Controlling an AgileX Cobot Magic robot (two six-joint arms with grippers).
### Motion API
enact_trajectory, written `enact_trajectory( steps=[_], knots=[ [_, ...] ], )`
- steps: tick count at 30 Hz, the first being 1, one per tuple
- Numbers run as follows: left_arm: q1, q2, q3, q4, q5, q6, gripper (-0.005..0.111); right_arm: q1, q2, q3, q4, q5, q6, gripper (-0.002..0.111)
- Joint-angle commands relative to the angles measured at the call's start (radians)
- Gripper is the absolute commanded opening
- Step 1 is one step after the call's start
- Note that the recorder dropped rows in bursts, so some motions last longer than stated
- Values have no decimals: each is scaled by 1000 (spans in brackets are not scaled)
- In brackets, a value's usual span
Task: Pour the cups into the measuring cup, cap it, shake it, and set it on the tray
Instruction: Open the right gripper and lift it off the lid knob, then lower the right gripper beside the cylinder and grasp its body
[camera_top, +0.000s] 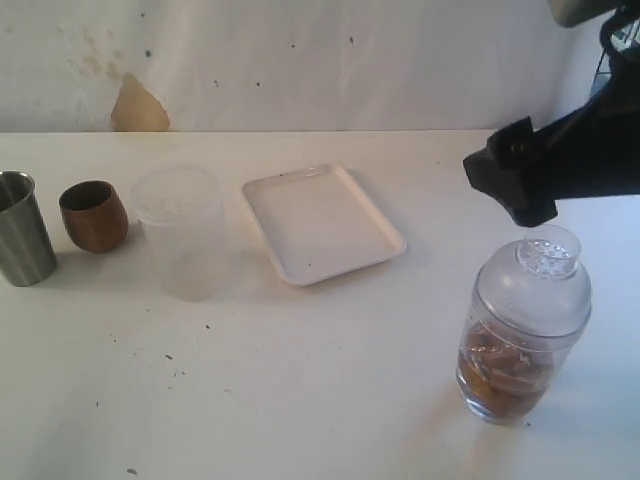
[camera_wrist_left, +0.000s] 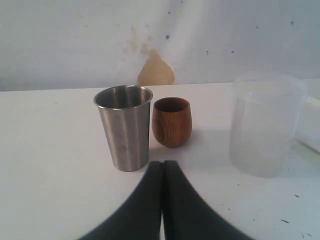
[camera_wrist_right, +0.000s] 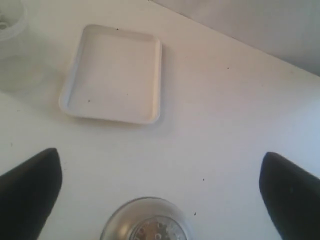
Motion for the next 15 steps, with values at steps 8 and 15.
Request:
enact_trajectory(
  steps=[8,15],
  knots=[
    [0,-5,4,1,-3,0,0,1,-295,363,15,-268,170,105],
    [0,-5,4,1,-3,0,0,1,-305,639,13,-616,168,105]
  ],
)
